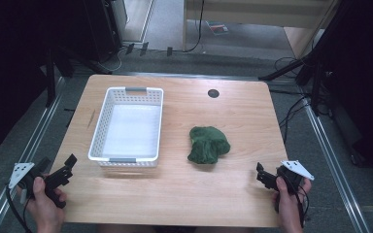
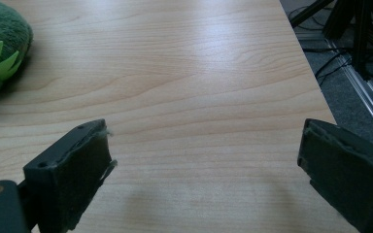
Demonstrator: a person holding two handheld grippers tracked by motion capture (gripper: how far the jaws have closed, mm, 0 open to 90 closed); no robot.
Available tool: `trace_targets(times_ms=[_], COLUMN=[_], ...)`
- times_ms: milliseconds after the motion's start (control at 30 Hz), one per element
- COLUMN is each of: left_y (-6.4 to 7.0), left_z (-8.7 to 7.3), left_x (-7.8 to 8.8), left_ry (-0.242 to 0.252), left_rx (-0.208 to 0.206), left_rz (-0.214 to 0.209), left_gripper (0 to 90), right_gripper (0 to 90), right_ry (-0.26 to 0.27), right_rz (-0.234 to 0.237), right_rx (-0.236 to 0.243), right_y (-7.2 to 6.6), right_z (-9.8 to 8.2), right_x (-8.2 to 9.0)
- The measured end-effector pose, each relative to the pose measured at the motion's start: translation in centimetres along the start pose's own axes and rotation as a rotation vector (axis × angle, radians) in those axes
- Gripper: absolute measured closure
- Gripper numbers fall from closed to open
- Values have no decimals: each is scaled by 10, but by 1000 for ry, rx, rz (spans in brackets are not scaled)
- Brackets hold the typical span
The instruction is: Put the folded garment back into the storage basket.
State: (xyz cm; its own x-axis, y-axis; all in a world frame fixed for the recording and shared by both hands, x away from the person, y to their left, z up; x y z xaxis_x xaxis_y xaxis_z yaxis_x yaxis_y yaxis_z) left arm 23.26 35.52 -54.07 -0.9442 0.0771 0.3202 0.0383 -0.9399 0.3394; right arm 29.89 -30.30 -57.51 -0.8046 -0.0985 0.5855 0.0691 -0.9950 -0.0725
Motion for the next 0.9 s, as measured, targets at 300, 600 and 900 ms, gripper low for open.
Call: trace_targets(times_ms=[300,600,900], left_y=[24,69,106], left_z=[28,43,43], left_x=[19,23,13], left_ry=[24,-9,-57], left_rx=[-22,-81,-124], left_rz=[-28,-87,-138], left_gripper=[0,0,0], right_gripper=[55,60,64], right_ry=[-3,-3,-2], right_rz=[-3,-7,-11], right_rx=[4,2,2], right_y=[0,0,0], right_z=[0,0,0], right_x=[0,0,0])
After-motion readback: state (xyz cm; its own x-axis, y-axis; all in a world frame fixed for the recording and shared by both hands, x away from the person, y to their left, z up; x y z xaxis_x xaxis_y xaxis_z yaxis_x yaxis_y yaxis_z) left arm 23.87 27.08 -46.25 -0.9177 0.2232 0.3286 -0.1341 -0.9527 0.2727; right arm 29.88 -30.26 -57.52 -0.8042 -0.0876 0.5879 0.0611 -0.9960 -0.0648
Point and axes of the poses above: each handheld gripper's, and its own axes: x roughly backward along the jaws, z roughly out of its top, y roughly to its right, the point moved 5 cm from there along -x, roughly forward along the jaws, and after that the axes turned 2 degrees about -y, right-handed, at the moved point
